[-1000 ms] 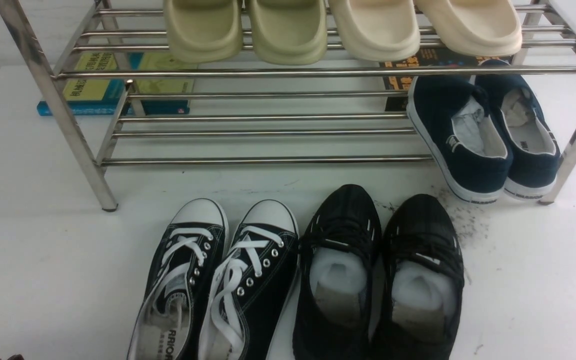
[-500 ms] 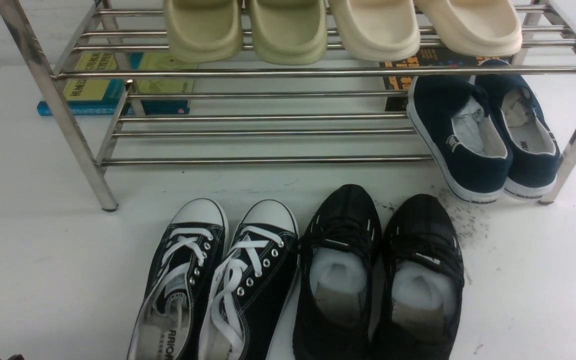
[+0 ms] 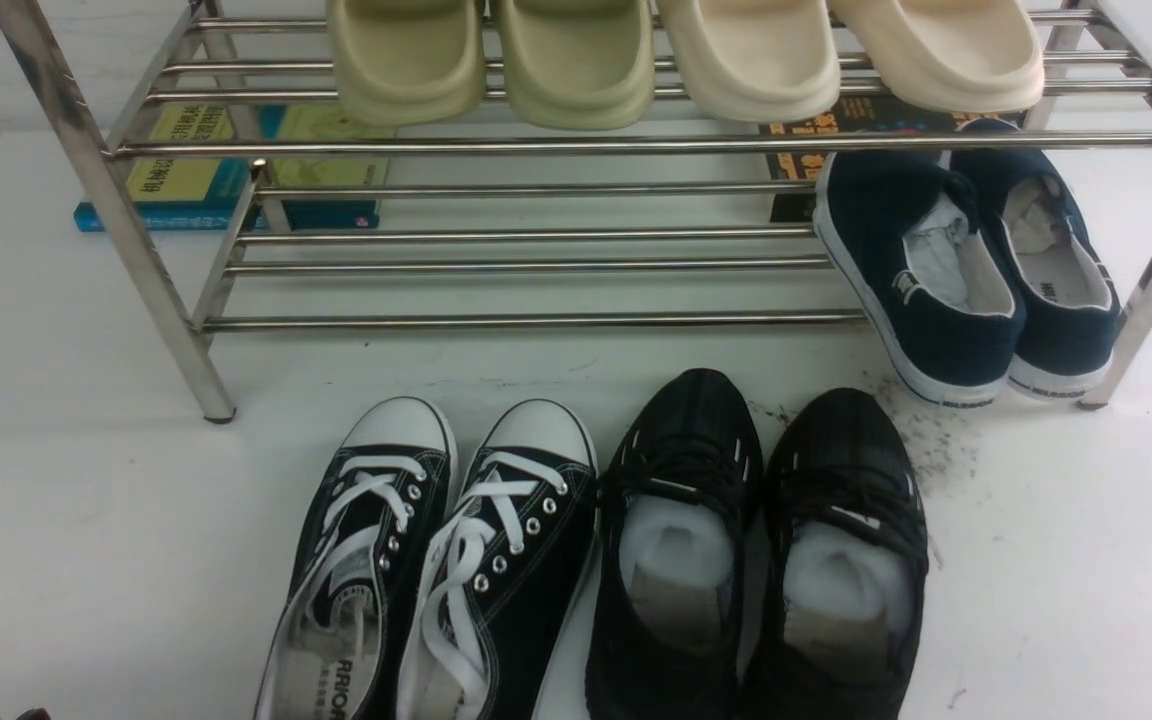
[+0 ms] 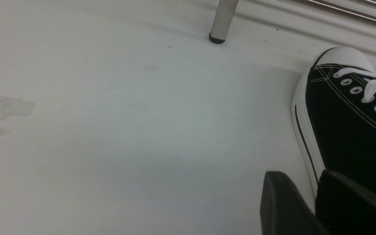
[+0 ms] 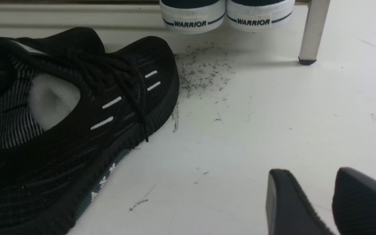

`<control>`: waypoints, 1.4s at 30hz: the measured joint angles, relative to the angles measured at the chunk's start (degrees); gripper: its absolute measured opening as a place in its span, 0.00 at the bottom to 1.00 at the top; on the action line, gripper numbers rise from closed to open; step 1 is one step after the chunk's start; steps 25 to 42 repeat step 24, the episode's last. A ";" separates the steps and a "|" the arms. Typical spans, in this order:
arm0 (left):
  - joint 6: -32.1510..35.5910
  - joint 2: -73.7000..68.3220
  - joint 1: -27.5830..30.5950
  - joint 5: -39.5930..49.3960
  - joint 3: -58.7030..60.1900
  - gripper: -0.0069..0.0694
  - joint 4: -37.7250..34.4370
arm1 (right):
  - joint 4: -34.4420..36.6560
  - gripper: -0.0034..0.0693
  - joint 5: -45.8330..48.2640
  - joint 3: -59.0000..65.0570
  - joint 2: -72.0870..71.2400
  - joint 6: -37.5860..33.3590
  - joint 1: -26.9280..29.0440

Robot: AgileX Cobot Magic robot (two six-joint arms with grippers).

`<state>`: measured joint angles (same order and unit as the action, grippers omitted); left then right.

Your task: Take the shoes off the shelf with your hand on the white table.

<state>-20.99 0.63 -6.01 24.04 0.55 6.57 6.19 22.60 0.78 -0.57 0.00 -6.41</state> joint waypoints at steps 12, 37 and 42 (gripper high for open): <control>0.00 0.00 0.00 0.00 0.00 0.37 0.00 | 0.05 0.37 0.00 0.00 0.00 0.00 0.00; 0.00 0.00 0.00 0.00 0.00 0.37 0.00 | 0.05 0.37 0.00 0.00 0.00 0.00 0.00; 0.00 0.00 0.00 0.00 0.00 0.37 0.00 | 0.05 0.37 0.00 0.00 0.00 0.00 0.00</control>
